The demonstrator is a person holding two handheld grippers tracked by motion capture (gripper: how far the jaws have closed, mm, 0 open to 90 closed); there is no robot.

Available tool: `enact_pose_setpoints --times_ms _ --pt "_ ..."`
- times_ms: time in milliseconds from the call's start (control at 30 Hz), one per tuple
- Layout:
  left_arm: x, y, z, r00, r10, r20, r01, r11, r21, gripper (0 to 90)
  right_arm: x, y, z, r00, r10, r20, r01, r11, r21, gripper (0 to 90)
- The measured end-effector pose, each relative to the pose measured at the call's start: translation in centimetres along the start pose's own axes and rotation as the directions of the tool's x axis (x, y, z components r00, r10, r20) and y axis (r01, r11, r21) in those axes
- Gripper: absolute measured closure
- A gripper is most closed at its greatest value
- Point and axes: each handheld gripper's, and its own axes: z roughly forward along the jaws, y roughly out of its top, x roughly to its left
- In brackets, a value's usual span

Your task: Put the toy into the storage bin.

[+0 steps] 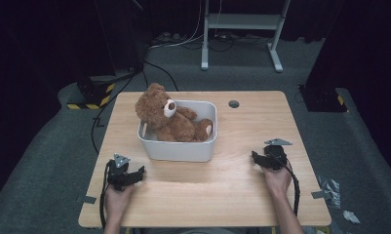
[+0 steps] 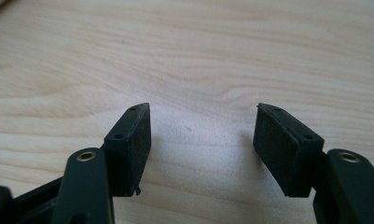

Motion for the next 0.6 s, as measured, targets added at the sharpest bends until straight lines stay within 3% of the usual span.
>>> enact_pose_setpoints --times_ms 133,600 --pt "-0.01 -0.01 0.0 1.0 0.0 0.0 0.0 1.0 0.0 23.2 0.11 -0.45 0.06 0.9999 0.001 0.016 0.0 0.999 -0.044 36.9" --pt "0.0 0.0 0.0 1.0 0.0 -0.001 0.0 1.0 0.001 23.0 -0.08 -0.4 0.1 0.9999 -0.007 0.015 0.007 0.9992 -0.039 34.6"
